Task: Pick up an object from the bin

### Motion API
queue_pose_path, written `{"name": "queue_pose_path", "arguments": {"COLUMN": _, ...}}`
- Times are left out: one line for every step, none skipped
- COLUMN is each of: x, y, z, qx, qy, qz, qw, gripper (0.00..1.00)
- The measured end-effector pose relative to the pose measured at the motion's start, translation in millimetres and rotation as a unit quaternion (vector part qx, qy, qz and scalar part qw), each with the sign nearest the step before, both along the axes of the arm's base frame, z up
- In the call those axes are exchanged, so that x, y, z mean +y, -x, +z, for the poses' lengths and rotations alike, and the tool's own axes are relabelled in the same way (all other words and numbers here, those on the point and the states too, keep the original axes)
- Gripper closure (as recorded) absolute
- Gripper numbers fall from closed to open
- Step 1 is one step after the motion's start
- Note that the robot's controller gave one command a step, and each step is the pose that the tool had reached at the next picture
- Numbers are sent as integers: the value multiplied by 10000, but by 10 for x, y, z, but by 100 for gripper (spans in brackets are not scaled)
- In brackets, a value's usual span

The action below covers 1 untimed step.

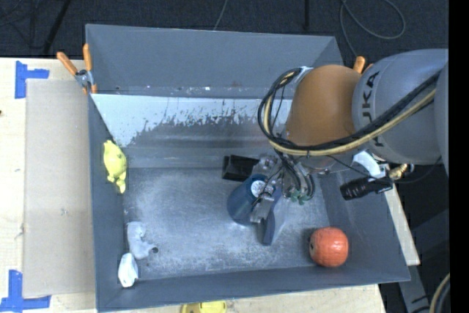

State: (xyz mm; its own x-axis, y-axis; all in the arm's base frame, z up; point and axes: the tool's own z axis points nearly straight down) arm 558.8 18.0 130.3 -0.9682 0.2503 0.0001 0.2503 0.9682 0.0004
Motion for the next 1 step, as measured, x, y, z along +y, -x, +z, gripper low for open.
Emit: {"name": "queue_pose_path", "arguments": {"x": 130, "y": -50, "z": 1367, "qx": -5, "qy": 0, "qz": -100, "qw": 10000, "gripper": 100}}
